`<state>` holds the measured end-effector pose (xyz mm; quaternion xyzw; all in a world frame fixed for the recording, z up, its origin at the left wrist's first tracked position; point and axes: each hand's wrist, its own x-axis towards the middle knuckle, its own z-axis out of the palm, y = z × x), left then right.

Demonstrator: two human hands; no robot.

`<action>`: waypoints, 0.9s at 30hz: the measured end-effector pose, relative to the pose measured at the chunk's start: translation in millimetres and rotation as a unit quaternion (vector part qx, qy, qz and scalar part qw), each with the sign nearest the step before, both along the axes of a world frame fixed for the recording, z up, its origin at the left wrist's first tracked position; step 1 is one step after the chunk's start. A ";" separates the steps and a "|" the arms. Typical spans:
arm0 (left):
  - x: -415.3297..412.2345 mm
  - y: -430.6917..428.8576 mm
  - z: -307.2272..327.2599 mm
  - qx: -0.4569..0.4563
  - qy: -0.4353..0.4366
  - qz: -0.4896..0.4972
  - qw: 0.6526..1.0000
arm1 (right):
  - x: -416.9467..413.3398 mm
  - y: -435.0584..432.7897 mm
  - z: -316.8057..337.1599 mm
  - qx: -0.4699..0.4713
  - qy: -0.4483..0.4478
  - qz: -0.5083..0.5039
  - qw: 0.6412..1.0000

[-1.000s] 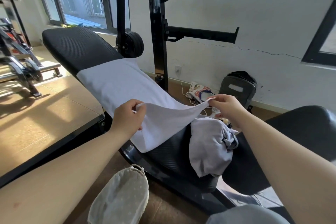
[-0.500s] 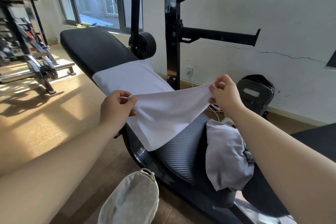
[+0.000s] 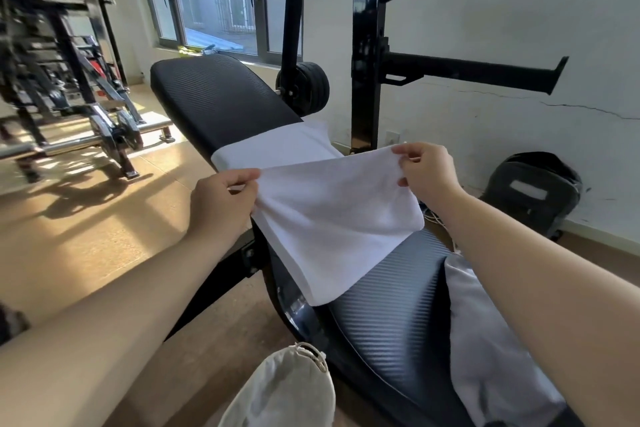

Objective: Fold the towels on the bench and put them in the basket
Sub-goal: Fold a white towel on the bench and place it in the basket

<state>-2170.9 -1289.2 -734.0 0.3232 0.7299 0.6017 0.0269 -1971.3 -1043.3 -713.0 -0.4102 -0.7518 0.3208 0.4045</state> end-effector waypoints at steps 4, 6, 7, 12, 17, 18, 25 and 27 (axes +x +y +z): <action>-15.1 -0.7 5.2 0.005 0.023 0.034 0.999 | -40.4 8.2 2.1 0.017 -0.025 0.029 0.999; -25.6 0.3 6.5 0.010 0.039 0.050 0.998 | -60.1 13.2 4.4 0.026 -0.032 0.040 0.998; -31.2 1.1 6.6 0.013 0.042 0.055 0.998 | -70.0 15.1 5.8 0.029 -0.035 0.046 0.998; -55.4 9.5 9.7 0.017 0.053 0.090 0.994 | -115.4 30.2 12.8 0.044 -0.049 0.055 0.996; -71.4 24.0 11.5 0.003 0.078 0.136 0.988 | -154.7 46.0 16.6 0.024 -0.066 0.035 0.997; -74.0 25.4 10.7 0.000 0.080 0.141 0.987 | -161.2 48.1 16.4 0.020 -0.057 0.033 0.998; -101.7 29.2 9.3 -0.004 0.059 0.161 0.985 | -194.4 56.0 12.2 0.004 -0.022 0.075 0.997; -102.9 29.3 7.4 -0.012 0.057 0.160 0.985 | -201.7 56.4 7.5 0.000 -0.043 0.095 0.995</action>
